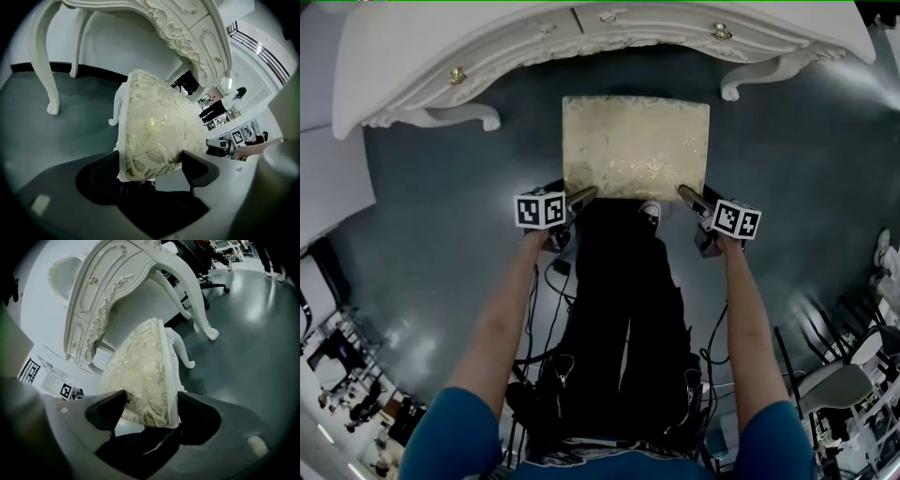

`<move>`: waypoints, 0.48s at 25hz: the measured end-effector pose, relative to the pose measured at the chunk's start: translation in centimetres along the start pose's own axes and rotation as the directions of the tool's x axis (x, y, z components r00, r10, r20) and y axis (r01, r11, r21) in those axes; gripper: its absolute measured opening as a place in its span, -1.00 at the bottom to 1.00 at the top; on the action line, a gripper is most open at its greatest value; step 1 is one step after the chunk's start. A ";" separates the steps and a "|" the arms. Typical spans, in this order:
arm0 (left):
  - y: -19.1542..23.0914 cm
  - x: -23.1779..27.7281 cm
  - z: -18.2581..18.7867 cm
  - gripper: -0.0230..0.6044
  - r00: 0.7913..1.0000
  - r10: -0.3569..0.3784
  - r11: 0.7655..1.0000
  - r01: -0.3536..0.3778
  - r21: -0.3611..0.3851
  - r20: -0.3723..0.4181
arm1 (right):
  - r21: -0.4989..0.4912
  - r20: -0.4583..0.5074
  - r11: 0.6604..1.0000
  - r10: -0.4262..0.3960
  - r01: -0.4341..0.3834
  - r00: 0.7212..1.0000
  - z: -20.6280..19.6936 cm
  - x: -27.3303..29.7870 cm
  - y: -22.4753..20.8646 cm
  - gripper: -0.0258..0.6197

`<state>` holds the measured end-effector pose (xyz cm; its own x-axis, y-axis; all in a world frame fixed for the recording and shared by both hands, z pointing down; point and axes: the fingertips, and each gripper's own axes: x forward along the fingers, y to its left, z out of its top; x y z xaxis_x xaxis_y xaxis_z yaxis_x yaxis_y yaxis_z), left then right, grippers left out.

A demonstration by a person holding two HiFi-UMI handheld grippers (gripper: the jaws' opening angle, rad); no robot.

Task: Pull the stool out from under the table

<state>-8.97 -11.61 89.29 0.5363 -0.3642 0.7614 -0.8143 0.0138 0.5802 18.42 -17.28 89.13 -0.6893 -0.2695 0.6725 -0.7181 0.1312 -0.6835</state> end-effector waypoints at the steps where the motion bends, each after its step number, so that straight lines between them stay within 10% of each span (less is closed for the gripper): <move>1: 0.0 -0.1 -0.2 0.41 1.000 0.006 1.000 -0.006 0.005 -0.002 | 0.011 0.001 1.000 -0.004 0.004 1.000 -0.4 -0.2 -0.1 0.17; 12: -0.1 -1.7 0.6 0.32 0.996 0.085 0.995 -0.083 0.058 -0.037 | 0.095 0.133 0.995 -0.043 0.031 0.990 0.6 -2.0 0.9 0.23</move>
<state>-9.93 -11.56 87.79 0.4730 -0.3268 0.8182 -0.8674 -0.0098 0.4976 19.17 -17.19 86.97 -0.6386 -0.3998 0.6575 -0.7264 0.0312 -0.6865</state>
